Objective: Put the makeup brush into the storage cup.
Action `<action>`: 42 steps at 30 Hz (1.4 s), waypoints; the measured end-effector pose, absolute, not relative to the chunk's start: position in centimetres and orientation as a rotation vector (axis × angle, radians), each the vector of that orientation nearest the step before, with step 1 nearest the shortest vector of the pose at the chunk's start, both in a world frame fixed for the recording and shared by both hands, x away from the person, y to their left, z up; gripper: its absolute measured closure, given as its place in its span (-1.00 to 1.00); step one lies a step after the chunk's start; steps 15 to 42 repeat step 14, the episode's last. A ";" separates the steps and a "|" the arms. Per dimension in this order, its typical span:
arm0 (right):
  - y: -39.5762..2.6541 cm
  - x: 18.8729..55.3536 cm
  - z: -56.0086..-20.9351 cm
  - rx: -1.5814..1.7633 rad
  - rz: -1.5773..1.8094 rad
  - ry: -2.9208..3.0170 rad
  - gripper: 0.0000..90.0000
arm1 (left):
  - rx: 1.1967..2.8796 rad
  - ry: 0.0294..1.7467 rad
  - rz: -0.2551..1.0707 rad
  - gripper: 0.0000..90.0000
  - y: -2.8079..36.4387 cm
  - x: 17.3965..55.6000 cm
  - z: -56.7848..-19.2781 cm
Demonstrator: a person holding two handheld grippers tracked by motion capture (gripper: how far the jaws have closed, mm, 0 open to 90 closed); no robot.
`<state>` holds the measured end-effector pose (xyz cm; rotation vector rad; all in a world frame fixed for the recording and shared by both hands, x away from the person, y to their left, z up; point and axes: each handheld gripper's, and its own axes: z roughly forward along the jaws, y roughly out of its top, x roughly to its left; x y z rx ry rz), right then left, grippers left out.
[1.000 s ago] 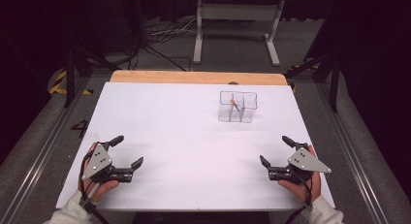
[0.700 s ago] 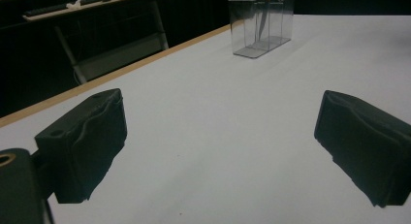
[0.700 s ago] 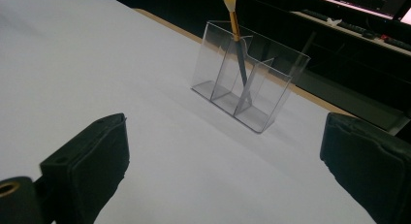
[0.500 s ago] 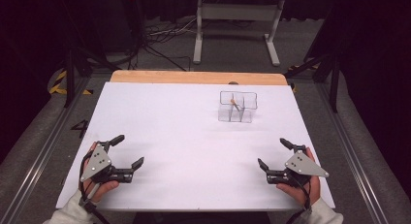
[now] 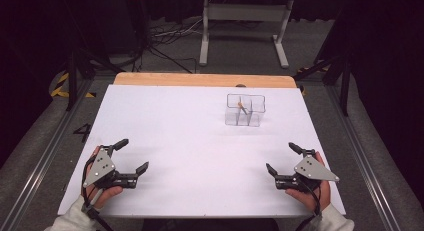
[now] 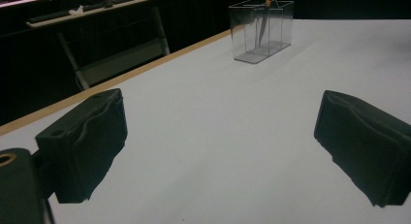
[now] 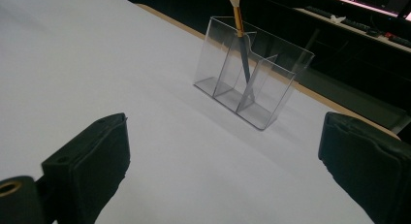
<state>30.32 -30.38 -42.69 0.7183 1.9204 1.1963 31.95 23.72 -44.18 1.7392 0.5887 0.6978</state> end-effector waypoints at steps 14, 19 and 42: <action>-30.9 30.5 -42.8 0.744 1.197 1.912 -0.90 | 1.735 0.599 0.706 -0.88 23.7 32.2 -44.2; -30.9 30.5 -42.8 0.744 1.197 1.912 -0.90 | 1.735 0.599 0.706 -0.88 23.7 32.2 -44.2; -30.9 30.5 -42.8 0.744 1.197 1.912 -0.90 | 1.735 0.599 0.706 -0.88 23.7 32.2 -44.2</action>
